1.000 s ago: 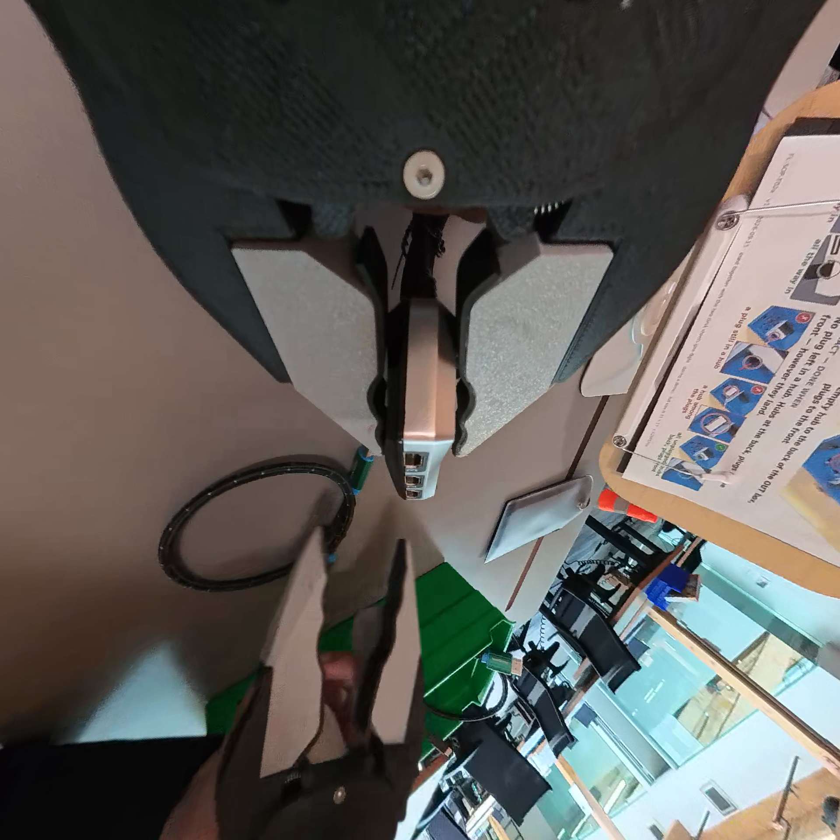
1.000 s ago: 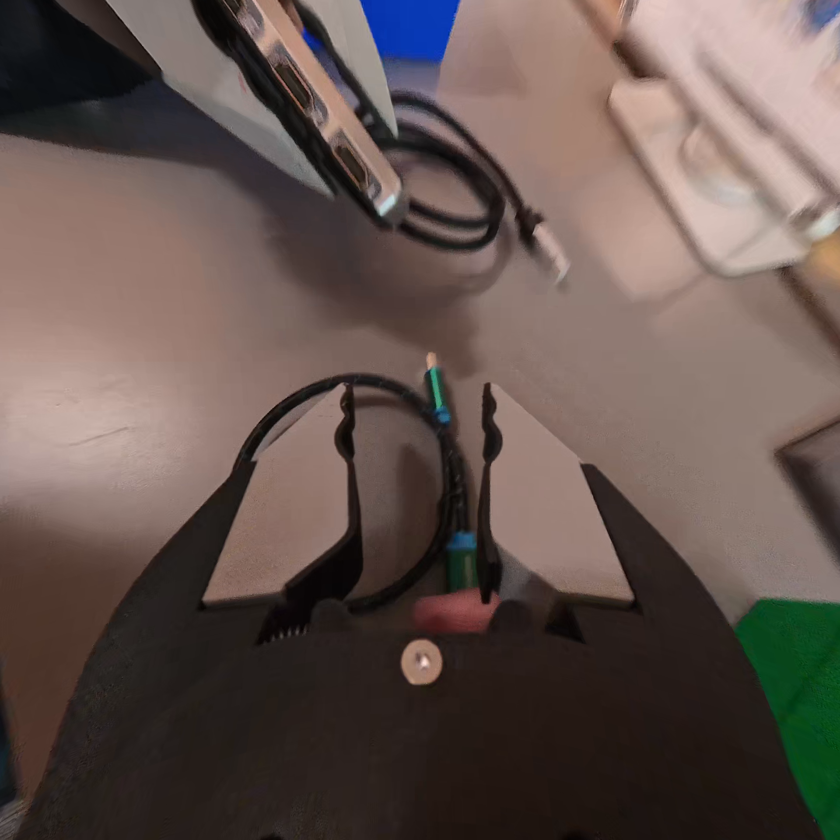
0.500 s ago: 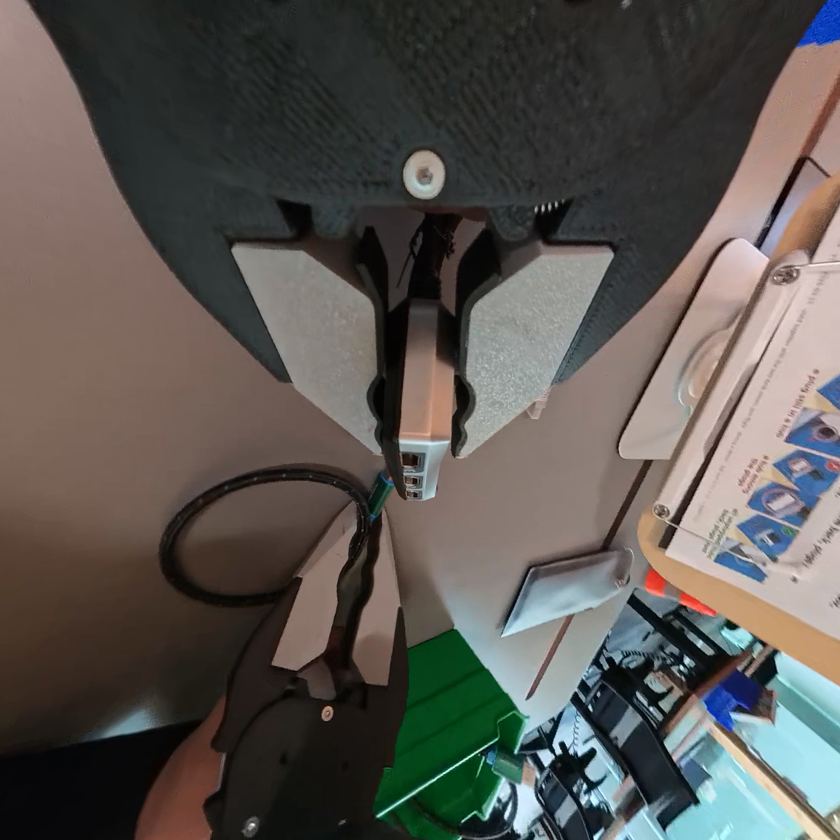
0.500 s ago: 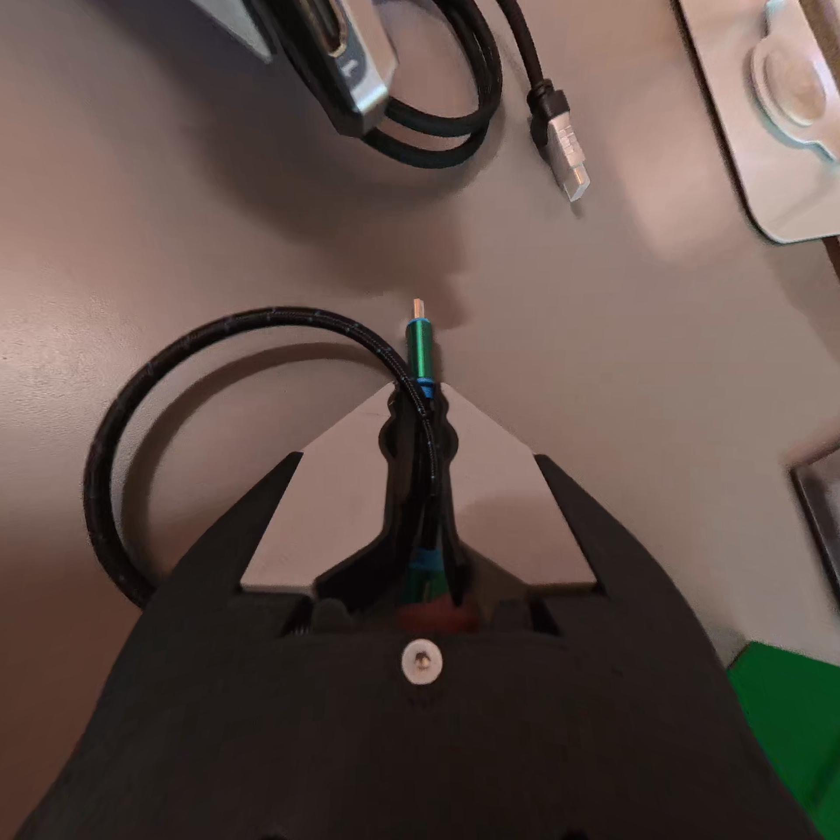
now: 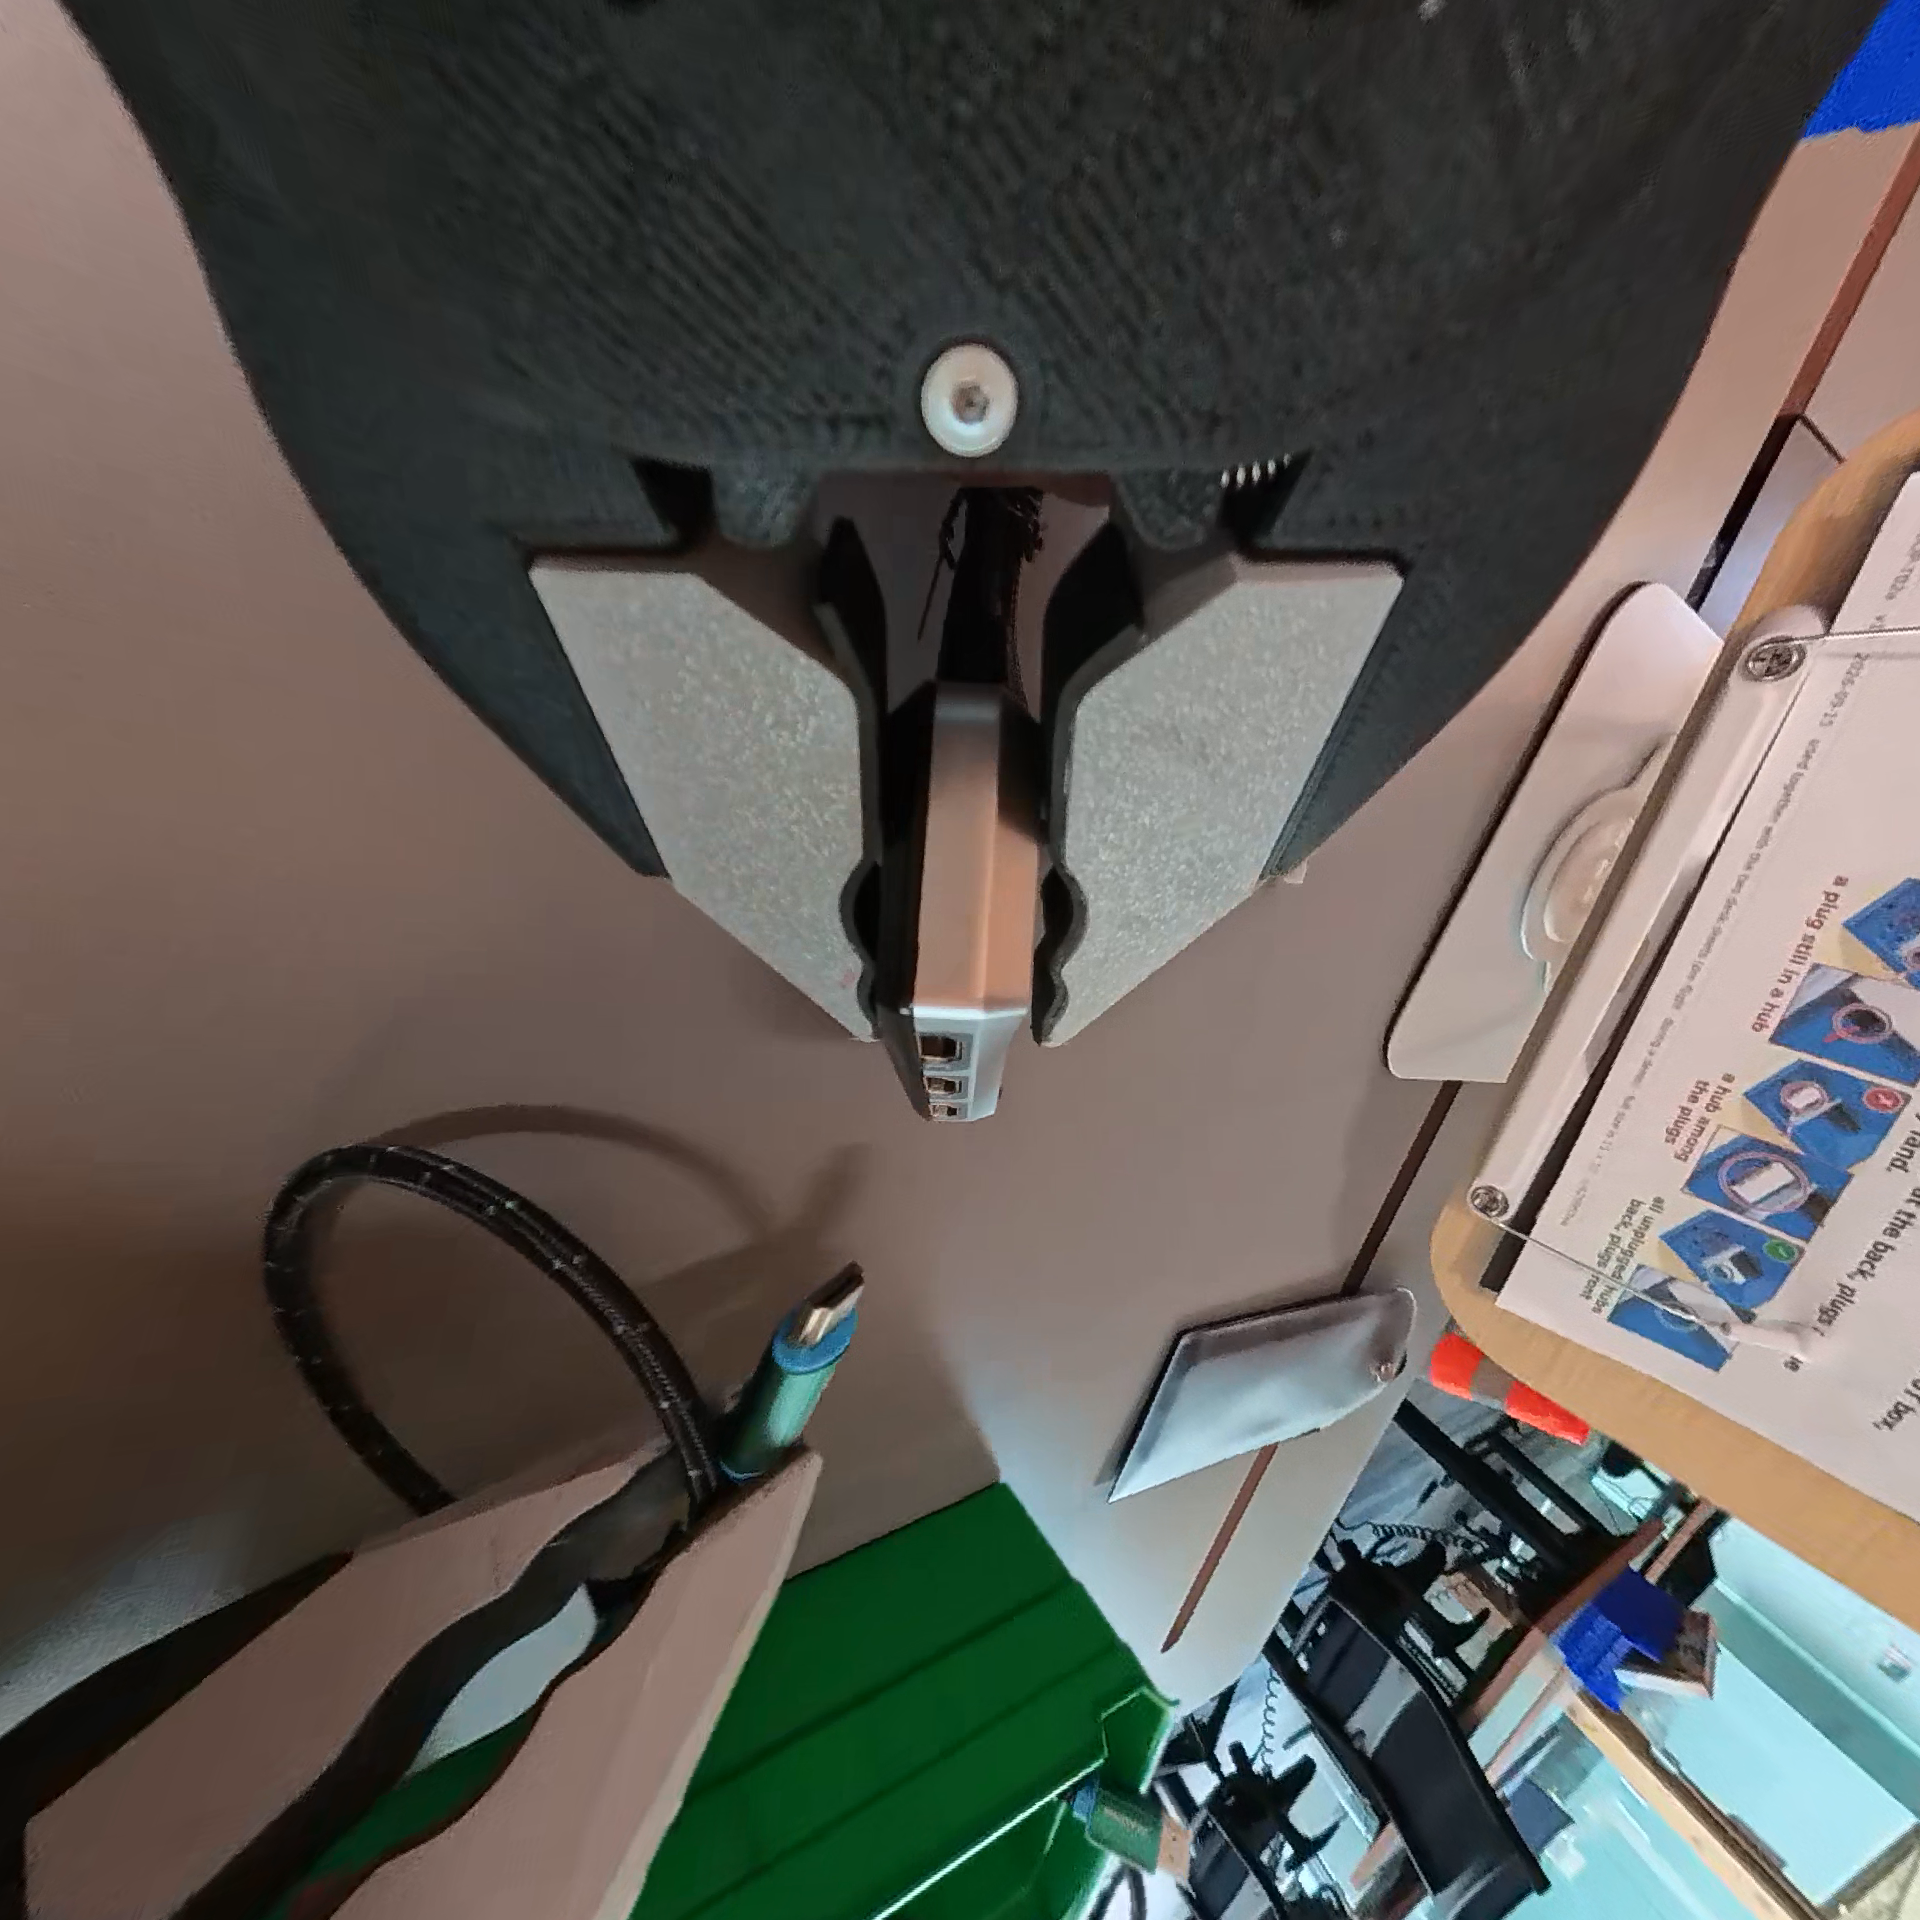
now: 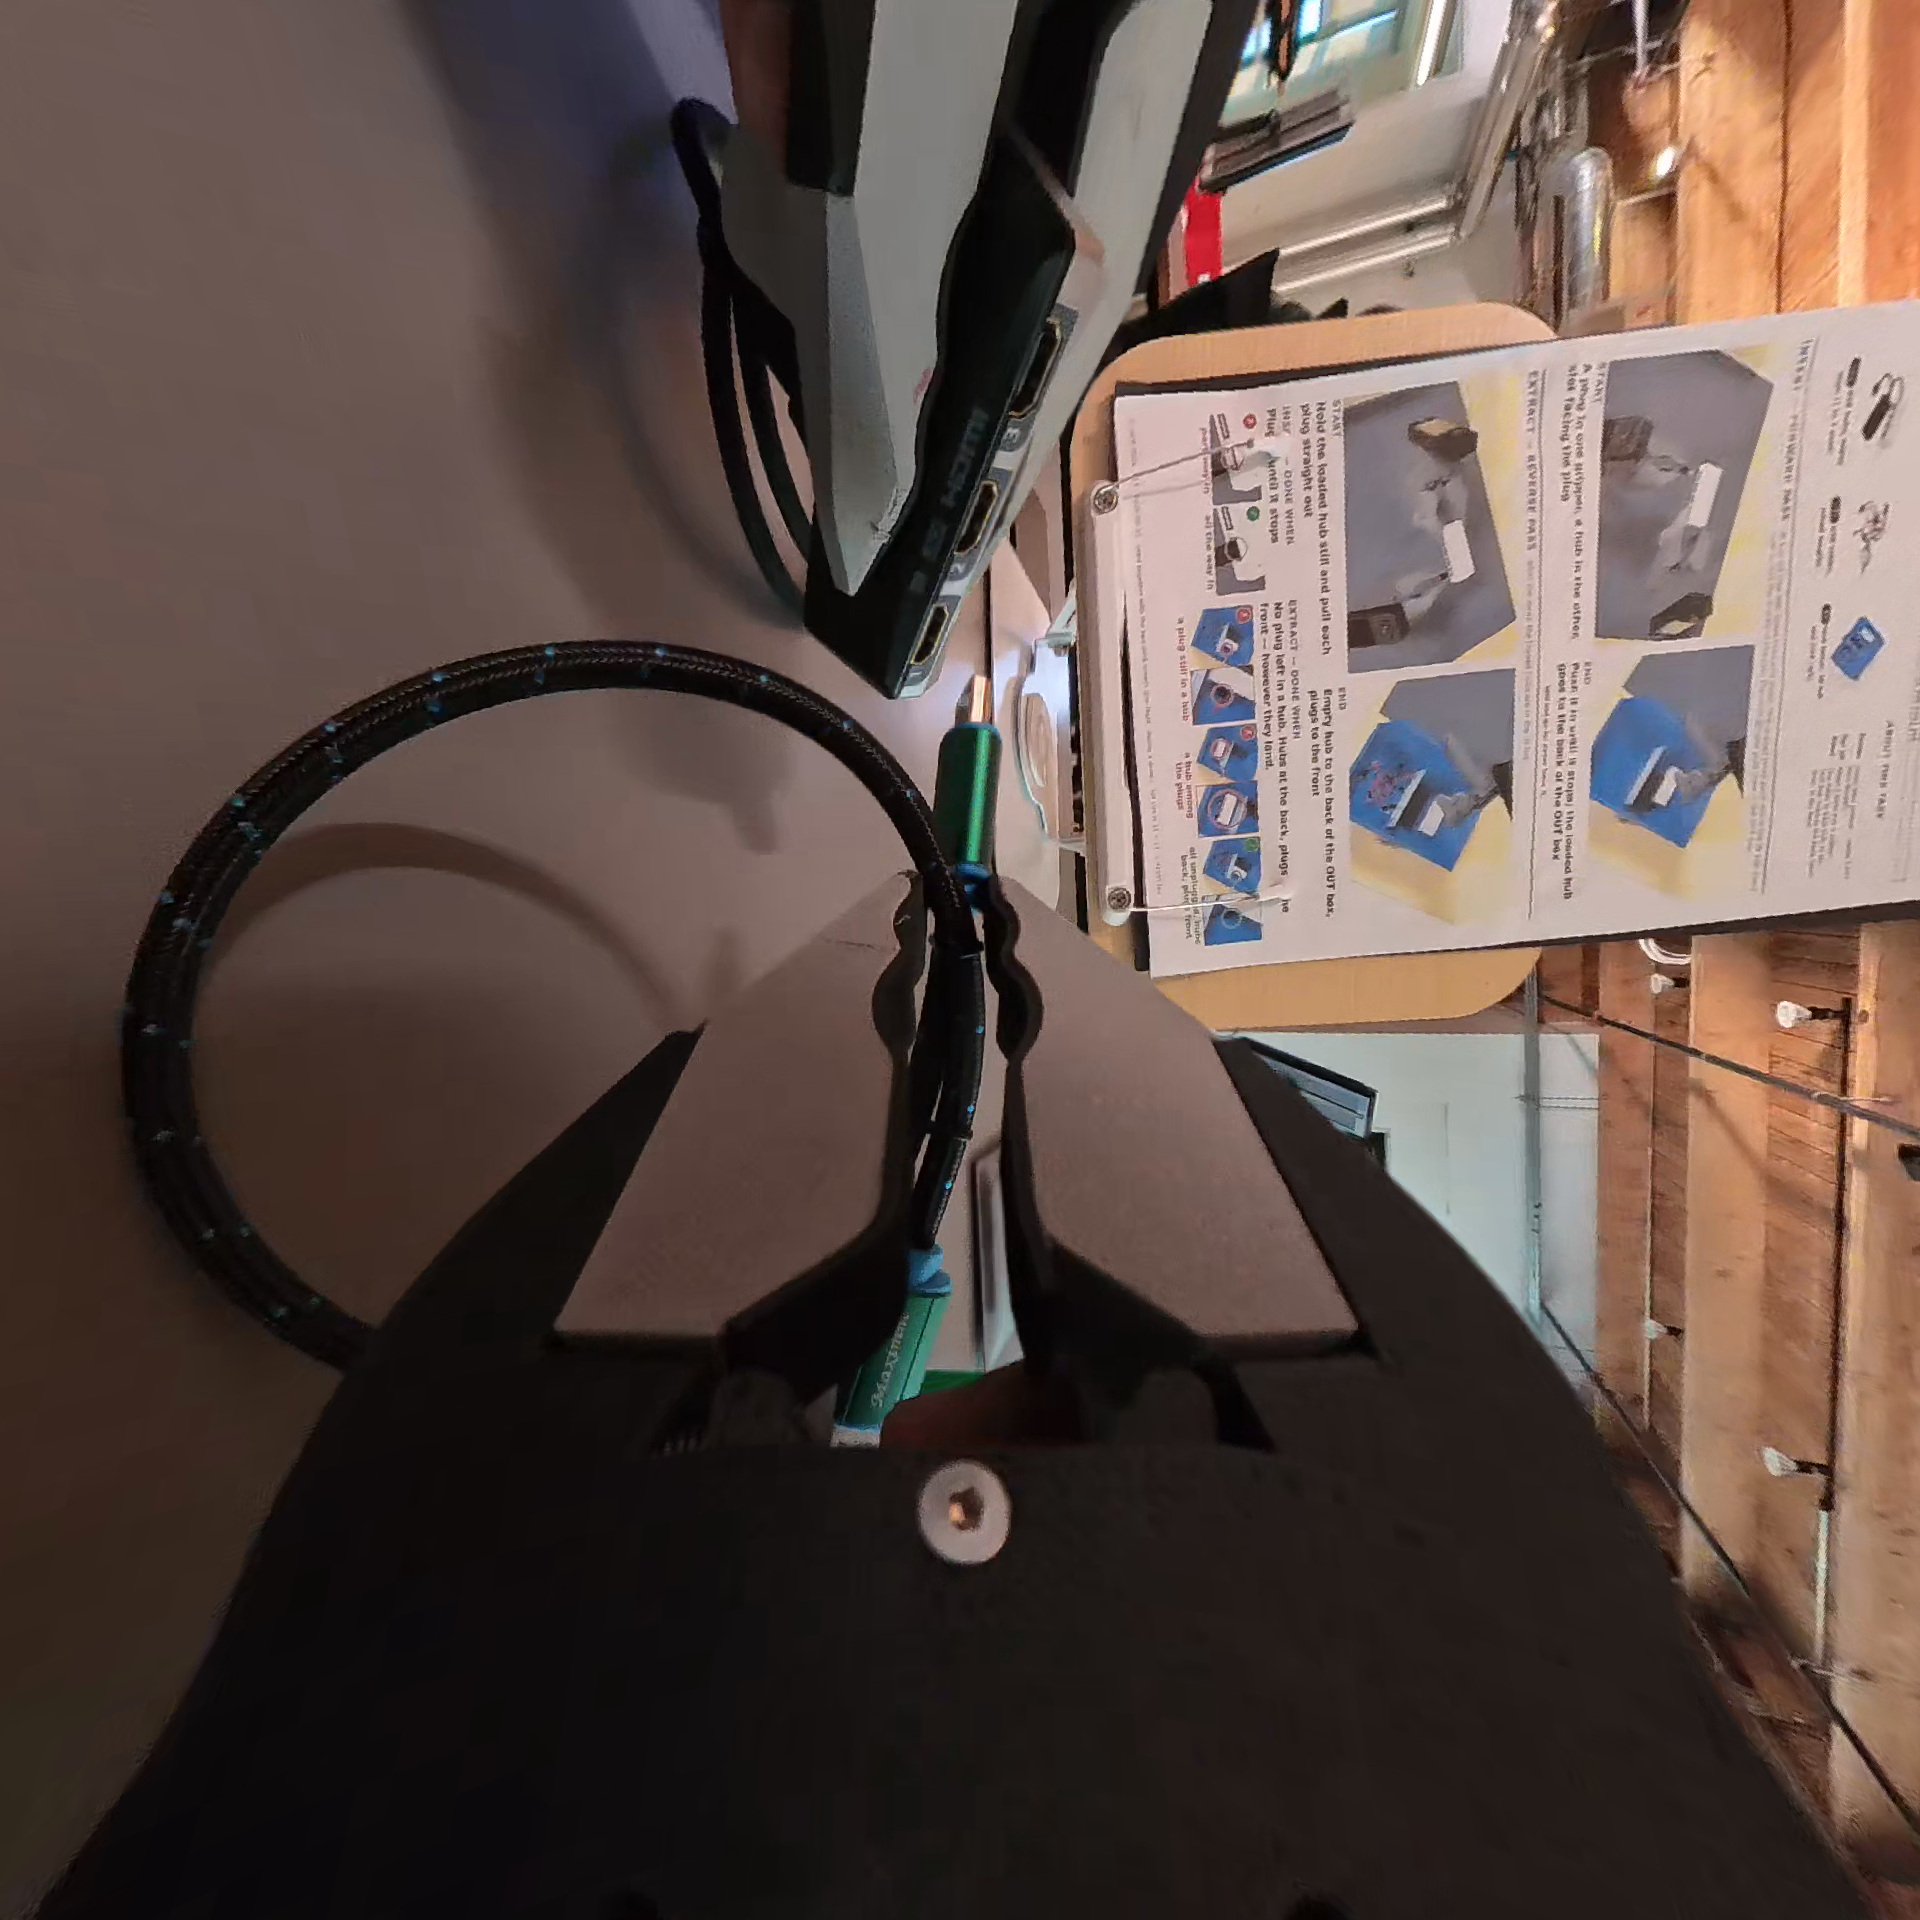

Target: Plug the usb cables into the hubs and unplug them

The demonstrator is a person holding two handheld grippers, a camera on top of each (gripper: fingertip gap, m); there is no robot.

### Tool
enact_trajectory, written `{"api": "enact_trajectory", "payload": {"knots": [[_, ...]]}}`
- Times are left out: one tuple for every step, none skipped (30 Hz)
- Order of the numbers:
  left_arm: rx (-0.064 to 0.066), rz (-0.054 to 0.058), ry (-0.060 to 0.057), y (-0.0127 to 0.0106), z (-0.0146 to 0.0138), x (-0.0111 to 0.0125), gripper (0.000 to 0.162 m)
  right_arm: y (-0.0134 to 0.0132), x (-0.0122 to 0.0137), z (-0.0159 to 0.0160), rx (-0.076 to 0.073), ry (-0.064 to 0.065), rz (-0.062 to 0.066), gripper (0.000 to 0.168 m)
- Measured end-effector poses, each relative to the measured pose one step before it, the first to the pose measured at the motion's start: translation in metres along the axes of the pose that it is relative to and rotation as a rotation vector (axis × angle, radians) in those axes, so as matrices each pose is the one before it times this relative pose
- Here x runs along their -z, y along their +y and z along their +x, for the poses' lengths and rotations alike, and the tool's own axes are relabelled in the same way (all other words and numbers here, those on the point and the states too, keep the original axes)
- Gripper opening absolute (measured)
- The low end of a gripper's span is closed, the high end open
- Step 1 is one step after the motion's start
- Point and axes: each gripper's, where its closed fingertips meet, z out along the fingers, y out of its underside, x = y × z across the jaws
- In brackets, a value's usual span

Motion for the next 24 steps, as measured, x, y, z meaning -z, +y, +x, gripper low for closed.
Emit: {"api": "enact_trajectory", "payload": {"knots": [[-0.0020,0.0025,-0.0008,-0.00095,0.00072,-0.00064,0.025,0.00063,0.00112,-0.00046,0.0126,-0.0023,-0.0107,0.007],[-0.0028,0.0042,0.0017,-0.00071,0.00092,-0.00046,0.025,0.00060,0.00089,-0.00059,0.0119,-0.0020,-0.0077,0.007],[-0.0031,0.0043,-0.0025,-0.00059,0.00025,-0.00030,0.025,0.00096,0.00052,-0.00105,0.0065,-0.0069,-0.0084,0.007],[-0.0038,0.0044,-0.0055,-0.00054,-0.00028,-0.00026,0.025,0.00161,0.00011,-0.00140,0.0014,-0.0122,-0.0128,0.007],[-0.0072,0.0065,-0.0055,-0.00067,-0.00018,-0.00016,0.025,0.00127,0.00022,-0.00055,0.0003,-0.0088,-0.0116,0.007],[-0.0118,0.0101,-0.0078,-0.00100,-0.00025,-0.00009,0.025,0.00072,0.00027,0.00004,-0.0011,-0.0070,-0.0098,0.007],[-0.0121,0.0067,-0.0105,-0.00054,-0.00066,-0.00032,0.025,0.00121,-0.00001,0.00025,-0.0045,-0.0105,-0.0155,0.007],[-0.0204,0.0049,-0.0112,0.00005,-0.00028,-0.00058,0.025,0.00125,-0.00012,0.00088,-0.0053,-0.0084,-0.0188,0.007],[-0.0291,0.0035,-0.0122,0.00069,0.00019,-0.00091,0.025,0.00035,-0.00020,0.00147,-0.0014,-0.0038,-0.0142,0.007],[-0.0306,0.0042,-0.0114,0.00071,0.00069,-0.00109,0.025,-0.00059,-0.00003,0.00195,0.0021,0.0009,-0.0109,0.007],[-0.0290,0.0055,-0.0072,0.00027,0.00151,-0.00131,0.025,-0.00109,-0.00036,0.00223,0.0062,0.0059,-0.0106,0.007],[-0.0233,-0.0022,-0.0070,0.00088,0.00133,-0.00144,0.025,-0.00155,-0.00034,0.00171,0.0135,0.0080,-0.0111,0.007],[-0.0250,-0.0085,-0.0139,0.00111,0.00012,-0.00140,0.026,-0.00216,-0.00048,0.00119,0.0221,0.0097,-0.0117,0.007],[-0.0317,-0.0085,-0.0184,0.00069,-0.00035,-0.00102,0.025,-0.00245,-0.00051,0.00047,0.0295,0.0107,-0.0130,0.007],[-0.0301,-0.0067,-0.0164,0.00023,-0.00022,-0.00056,0.025,-0.00242,-0.00082,-0.00027,0.0333,0.0088,-0.0163,0.007],[-0.0234,-0.0023,-0.0181,-0.00064,-0.00111,-0.00016,0.026,-0.00205,-0.00111,-0.00126,0.0316,0.0024,-0.0195,0.007],[-0.0182,0.0016,-0.0198,-0.00122,-0.00184,0.00031,0.026,-0.00196,-0.00113,-0.00181,0.0260,-0.0033,-0.0171,0.007],[-0.0162,0.0016,-0.0192,-0.00092,-0.00229,0.00040,0.026,-0.00274,-0.00083,-0.00137,0.0178,-0.0042,-0.0076,0.007],[-0.0180,0.0023,-0.0231,-0.00080,-0.00292,0.00073,0.026,-0.00278,-0.00040,-0.00092,0.0080,-0.0072,-0.0025,0.007],[-0.0219,-0.0010,-0.0267,-0.00016,-0.00330,0.00052,0.025,-0.00166,-0.00042,-0.00031,0.0011,-0.0081,-0.0051,0.007],[-0.0282,-0.0071,-0.0221,0.00083,-0.00245,0.00031,0.025,-0.00089,-0.00014,0.00148,0.0004,0.0002,-0.0072,0.007],[-0.0292,-0.0090,-0.0174,0.00101,-0.00141,-0.00013,0.025,-0.00029,0.00004,0.00282,0.0006,0.0068,-0.0093,0.007],[-0.0255,-0.0099,-0.0134,0.00110,-0.00068,-0.00030,0.025,0.00073,-0.00003,0.00255,-0.0002,0.0035,-0.0153,0.007],[-0.0218,-0.0069,-0.0096,0.00046,-0.00029,-0.00059,0.026,0.00123,-0.00013,0.00233,0.0009,0.0026,-0.0196,0.007]]}}
